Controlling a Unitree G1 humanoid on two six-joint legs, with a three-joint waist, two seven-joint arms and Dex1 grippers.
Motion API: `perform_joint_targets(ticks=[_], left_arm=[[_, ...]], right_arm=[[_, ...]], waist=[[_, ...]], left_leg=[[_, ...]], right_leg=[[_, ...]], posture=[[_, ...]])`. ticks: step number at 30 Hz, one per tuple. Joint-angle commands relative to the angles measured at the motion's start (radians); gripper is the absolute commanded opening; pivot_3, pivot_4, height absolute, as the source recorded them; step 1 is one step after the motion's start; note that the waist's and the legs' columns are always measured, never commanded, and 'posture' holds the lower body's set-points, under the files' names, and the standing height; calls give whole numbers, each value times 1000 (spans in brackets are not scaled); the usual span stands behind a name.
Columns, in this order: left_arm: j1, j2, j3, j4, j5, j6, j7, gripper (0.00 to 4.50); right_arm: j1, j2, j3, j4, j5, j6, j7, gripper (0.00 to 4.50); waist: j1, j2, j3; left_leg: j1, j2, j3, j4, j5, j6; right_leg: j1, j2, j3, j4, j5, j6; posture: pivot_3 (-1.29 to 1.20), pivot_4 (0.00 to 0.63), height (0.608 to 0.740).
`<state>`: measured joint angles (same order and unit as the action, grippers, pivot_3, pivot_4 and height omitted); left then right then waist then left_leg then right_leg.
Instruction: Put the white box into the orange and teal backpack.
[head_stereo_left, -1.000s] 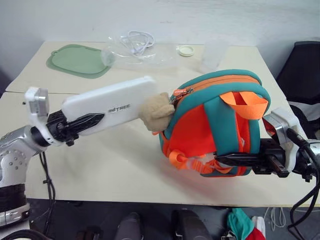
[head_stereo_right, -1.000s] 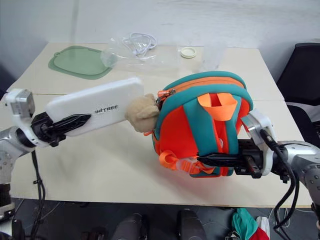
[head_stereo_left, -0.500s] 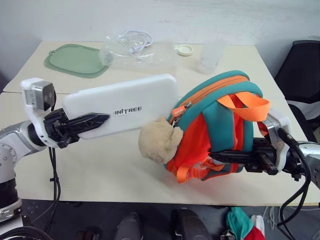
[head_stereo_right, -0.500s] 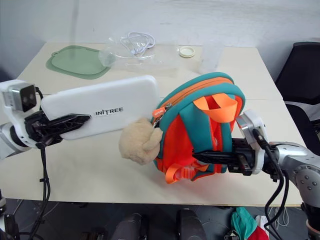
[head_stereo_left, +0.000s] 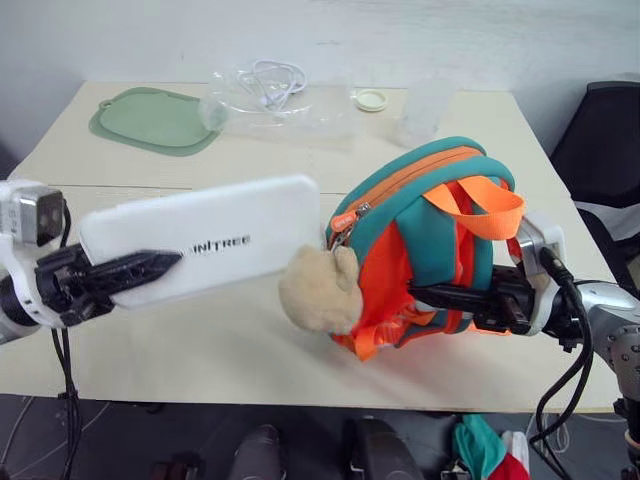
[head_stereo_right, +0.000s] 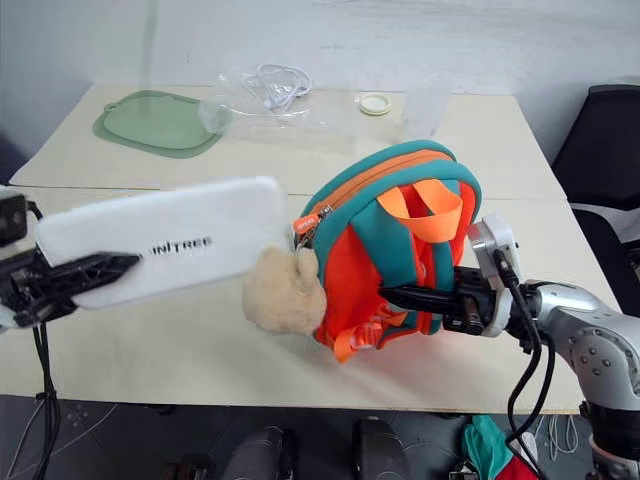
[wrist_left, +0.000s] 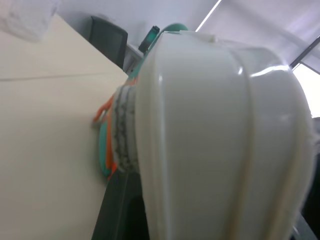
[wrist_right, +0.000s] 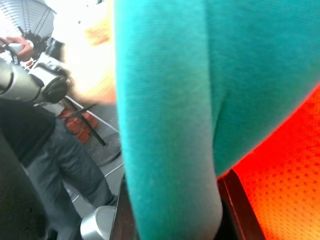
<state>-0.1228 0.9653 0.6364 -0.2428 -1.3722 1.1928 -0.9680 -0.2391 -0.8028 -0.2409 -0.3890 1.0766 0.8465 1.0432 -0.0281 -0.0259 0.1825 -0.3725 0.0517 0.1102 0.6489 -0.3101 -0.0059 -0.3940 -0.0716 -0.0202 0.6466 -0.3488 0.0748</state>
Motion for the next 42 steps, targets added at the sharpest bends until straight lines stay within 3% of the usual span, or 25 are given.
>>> perform_joint_targets(ticks=[1, 6, 11, 19, 30, 42], left_arm=[[16, 22, 30, -54, -77, 16, -3, 1225], [79, 21, -4, -101, -4, -28, -27, 1225], [19, -64, -73, -89, 142, -200, 7, 1225], [-16, -58, -117, -23, 290, -345, -64, 1225], [-161, -96, -300, -80, 392, -465, -131, 1225], [-468, -145, -440, -75, 401, -454, -129, 1225]], right_arm=[[-18, 10, -11, -6, 2, -25, 2, 39], [-23, 27, -4, 7, -18, -39, 2, 39], [-18, 33, -3, -5, -10, -27, 6, 39], [23, -14, -13, -30, 5, 4, 52, 39], [41, -15, -7, -42, -6, 1, 51, 39], [79, -41, 15, -72, -17, 6, 80, 39]], waist=[[0, 0, 0], [-3, 0, 0], [1, 1, 0], [1, 0, 0], [4, 0, 0], [6, 0, 0]], left_leg=[[0, 0, 0, 0, 0, 0], [0, 0, 0, -1, 0, 0], [0, -1, 0, -1, 0, 0], [0, -2, 0, -1, 0, 1], [0, -2, 0, 0, 0, 2], [-1, -3, 0, 2, 1, 3]], right_leg=[[0, 0, 0, 0, 0, 0], [0, 0, 0, 0, 0, 0], [0, -1, 0, 0, 0, -1], [1, -1, -1, 0, 0, 0], [1, -1, -1, 0, 0, 0], [1, 0, -1, 0, 1, 1]], posture=[[0, 150, 740], [0, 150, 740], [0, 150, 740], [0, 150, 740], [0, 150, 740], [0, 150, 740]])
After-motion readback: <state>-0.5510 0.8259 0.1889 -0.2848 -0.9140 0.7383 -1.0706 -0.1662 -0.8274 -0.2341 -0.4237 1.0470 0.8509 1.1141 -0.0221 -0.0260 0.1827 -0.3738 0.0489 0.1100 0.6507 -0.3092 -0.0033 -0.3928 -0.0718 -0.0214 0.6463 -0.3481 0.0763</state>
